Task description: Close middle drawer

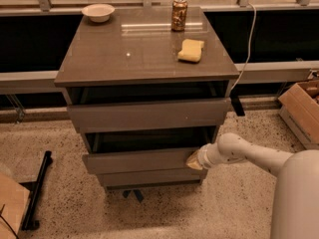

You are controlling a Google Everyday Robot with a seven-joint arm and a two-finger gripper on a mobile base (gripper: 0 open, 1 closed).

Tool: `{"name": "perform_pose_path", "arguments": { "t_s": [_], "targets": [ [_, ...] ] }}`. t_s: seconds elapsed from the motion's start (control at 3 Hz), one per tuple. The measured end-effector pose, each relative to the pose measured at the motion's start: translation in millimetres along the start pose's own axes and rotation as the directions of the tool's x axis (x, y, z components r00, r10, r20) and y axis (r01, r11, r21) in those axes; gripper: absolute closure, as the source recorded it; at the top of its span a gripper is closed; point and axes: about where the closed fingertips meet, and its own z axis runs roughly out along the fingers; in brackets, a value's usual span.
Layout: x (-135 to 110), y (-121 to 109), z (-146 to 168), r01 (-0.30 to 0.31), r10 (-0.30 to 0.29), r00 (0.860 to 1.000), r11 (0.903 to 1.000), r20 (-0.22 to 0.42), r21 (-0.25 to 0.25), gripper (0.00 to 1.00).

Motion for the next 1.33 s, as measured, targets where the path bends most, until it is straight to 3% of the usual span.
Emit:
{"name": "perform_pose_path", "arguments": {
  "t_s": [1.0, 1.33],
  "targets": [
    [-0.9, 4.5, 5.8, 0.001, -0.001, 1.000, 0.9999, 0.001, -0.010, 0.04],
    [-1.0, 5.2, 6.6, 0.001, -0.001, 1.000, 0.9999, 0.001, -0.012, 0.00]
  ]
}}
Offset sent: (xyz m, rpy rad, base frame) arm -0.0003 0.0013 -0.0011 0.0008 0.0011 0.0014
